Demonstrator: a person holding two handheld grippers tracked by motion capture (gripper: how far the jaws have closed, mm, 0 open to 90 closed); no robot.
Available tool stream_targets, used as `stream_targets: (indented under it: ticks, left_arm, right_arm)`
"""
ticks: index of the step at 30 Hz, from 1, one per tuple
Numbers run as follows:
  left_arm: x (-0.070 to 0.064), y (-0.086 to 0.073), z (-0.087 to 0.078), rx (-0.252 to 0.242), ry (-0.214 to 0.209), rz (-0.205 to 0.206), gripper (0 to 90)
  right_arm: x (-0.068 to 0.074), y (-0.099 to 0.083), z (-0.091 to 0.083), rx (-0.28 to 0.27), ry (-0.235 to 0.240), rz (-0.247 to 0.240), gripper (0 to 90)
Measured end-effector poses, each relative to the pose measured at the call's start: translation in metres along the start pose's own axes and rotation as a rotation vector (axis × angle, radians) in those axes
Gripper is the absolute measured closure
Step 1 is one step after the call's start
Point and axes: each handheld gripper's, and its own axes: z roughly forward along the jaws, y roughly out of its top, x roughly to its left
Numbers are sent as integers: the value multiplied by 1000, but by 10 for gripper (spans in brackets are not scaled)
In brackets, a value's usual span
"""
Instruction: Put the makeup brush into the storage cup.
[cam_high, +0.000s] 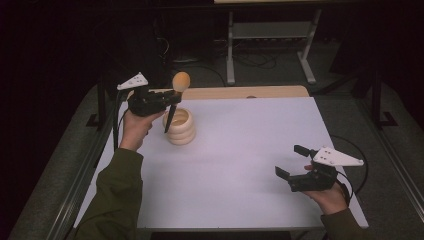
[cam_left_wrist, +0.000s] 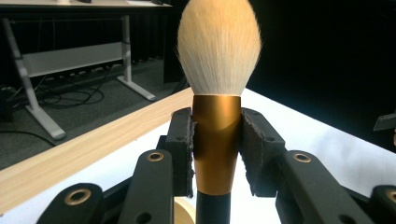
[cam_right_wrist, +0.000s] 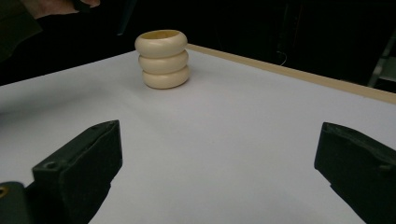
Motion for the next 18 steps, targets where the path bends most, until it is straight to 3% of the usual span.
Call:
stream_targets:
  ticks: [18]
  left_arm:
    - [6,18,10,-11,11,32,666]
  right_arm:
    - [0,0,0,2,4,-2,3]
